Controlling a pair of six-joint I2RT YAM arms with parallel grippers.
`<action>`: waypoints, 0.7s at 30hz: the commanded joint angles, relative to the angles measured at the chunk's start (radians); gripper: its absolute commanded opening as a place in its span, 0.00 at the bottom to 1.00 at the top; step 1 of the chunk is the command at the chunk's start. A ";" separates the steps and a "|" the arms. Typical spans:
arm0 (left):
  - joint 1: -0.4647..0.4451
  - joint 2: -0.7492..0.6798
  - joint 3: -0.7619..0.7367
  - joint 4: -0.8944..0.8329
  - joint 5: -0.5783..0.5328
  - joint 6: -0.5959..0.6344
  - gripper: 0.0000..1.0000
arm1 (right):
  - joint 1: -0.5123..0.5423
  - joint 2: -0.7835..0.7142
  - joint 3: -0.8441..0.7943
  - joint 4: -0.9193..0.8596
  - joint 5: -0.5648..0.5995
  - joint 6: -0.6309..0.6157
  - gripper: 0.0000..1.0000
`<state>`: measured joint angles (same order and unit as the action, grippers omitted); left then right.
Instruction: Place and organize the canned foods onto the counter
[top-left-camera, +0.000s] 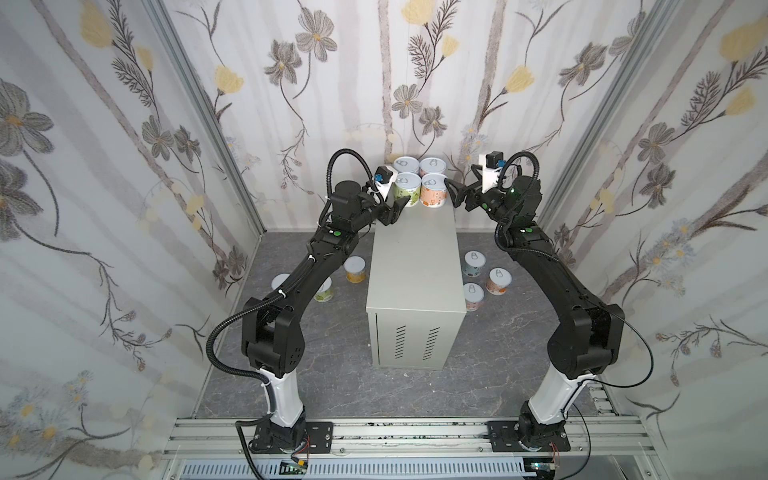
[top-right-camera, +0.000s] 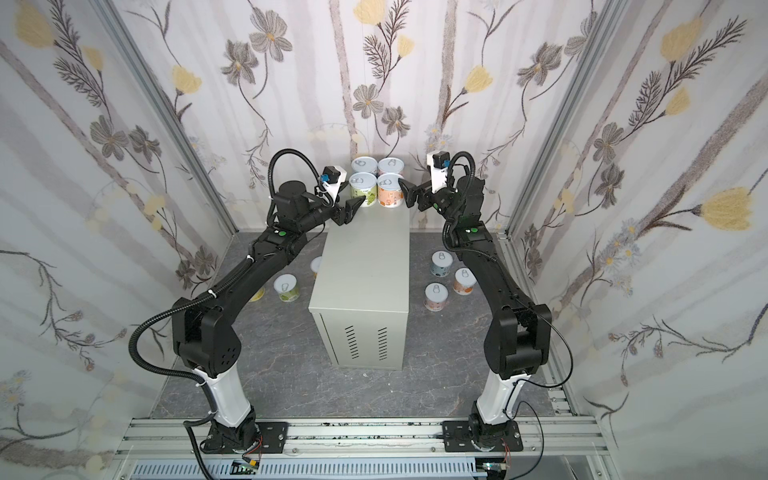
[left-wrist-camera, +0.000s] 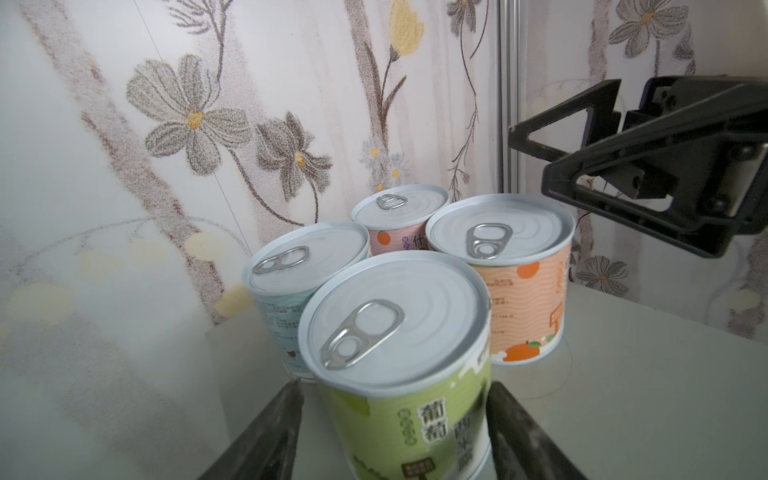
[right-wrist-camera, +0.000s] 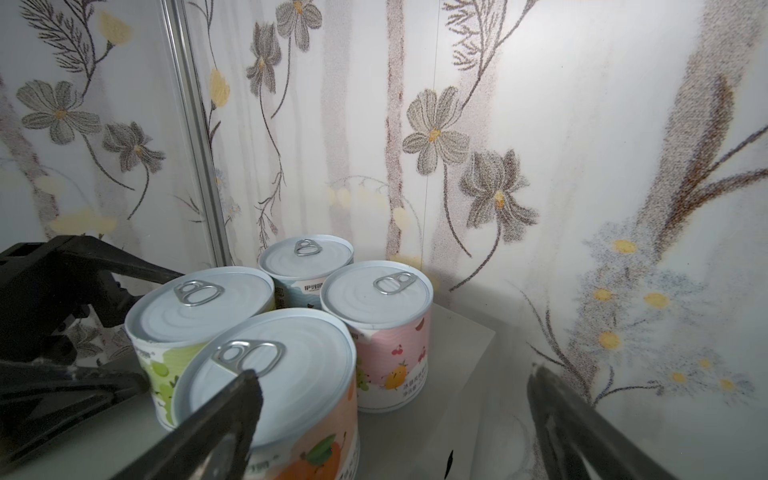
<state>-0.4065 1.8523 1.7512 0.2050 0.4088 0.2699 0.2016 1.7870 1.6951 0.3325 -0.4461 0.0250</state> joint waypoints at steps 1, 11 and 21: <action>0.000 -0.020 -0.015 -0.015 0.002 0.028 0.74 | -0.001 0.000 0.009 0.024 -0.013 -0.008 1.00; 0.001 -0.110 -0.104 0.042 -0.010 0.022 0.87 | -0.025 -0.085 -0.029 0.030 0.009 0.017 1.00; 0.042 -0.259 -0.248 0.169 -0.052 -0.031 1.00 | -0.074 -0.352 -0.237 -0.200 0.220 0.056 1.00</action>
<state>-0.3790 1.6264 1.5364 0.2783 0.3809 0.2611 0.1310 1.4960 1.5002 0.2226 -0.3229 0.0566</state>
